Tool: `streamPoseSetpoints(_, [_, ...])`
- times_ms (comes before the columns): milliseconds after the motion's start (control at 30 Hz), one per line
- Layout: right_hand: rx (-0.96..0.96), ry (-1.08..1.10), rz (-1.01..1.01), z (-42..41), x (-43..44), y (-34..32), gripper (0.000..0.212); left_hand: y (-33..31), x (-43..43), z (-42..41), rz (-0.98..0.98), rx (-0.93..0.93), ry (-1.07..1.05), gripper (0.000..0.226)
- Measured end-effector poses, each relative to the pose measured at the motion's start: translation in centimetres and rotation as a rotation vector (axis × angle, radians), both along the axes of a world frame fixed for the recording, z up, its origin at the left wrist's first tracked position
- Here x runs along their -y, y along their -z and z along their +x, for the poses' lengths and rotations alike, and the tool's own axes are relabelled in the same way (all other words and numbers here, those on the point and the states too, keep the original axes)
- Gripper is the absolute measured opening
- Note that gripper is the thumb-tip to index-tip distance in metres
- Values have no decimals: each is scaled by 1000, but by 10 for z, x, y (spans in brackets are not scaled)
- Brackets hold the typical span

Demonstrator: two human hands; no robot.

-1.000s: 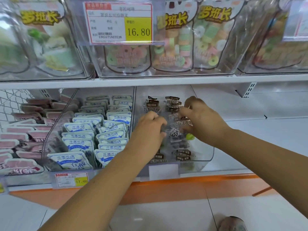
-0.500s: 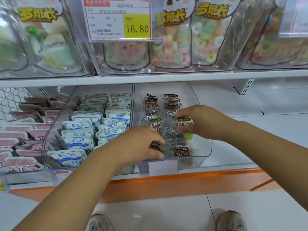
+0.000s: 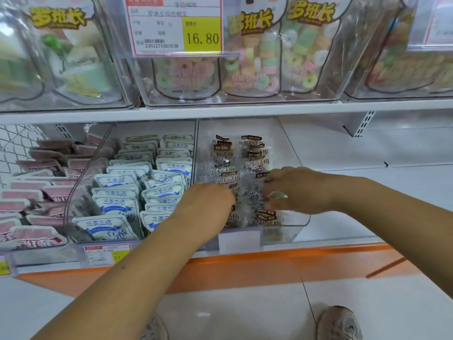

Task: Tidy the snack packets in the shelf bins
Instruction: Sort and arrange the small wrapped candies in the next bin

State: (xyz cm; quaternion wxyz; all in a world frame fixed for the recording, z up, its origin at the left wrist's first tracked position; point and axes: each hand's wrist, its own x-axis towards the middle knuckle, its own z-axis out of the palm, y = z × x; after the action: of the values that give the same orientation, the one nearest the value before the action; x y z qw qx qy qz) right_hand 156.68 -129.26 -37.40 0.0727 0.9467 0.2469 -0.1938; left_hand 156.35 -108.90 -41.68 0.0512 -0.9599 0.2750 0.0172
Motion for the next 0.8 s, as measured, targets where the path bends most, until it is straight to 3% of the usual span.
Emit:
streamPoseSetpoints(67, [89,-4,52,5,4,-1,30,1,0,-1,7,16,9,23])
streamPoseSetpoints(167, [244,23,151,12,10,-3,32,3,-2,0,-9,0,47,29])
streamPoseSetpoints(300, [348,49,288,18,12,-7,27,-8,-10,-2,-87,-133,68,20])
streamPoseSetpoints(400, [349,72,478,13,12,-4,21,-21,-7,-11,-347,-219,-33,38])
streamPoseSetpoints(533, [227,109,850,-1,7,0,25,-29,2,-7,-663,-197,-148,71])
streamPoseSetpoints(600, [236,103,940,-4,0,5,23,-29,7,-6,-732,-230,-162,65])
streamPoseSetpoints(700, [333,132,871,-6,6,6,19,-28,11,-5,-780,-165,-224,32])
streamPoseSetpoints(800, [348,95,638,-7,22,-8,15,-26,8,-4,-767,-105,-267,26])
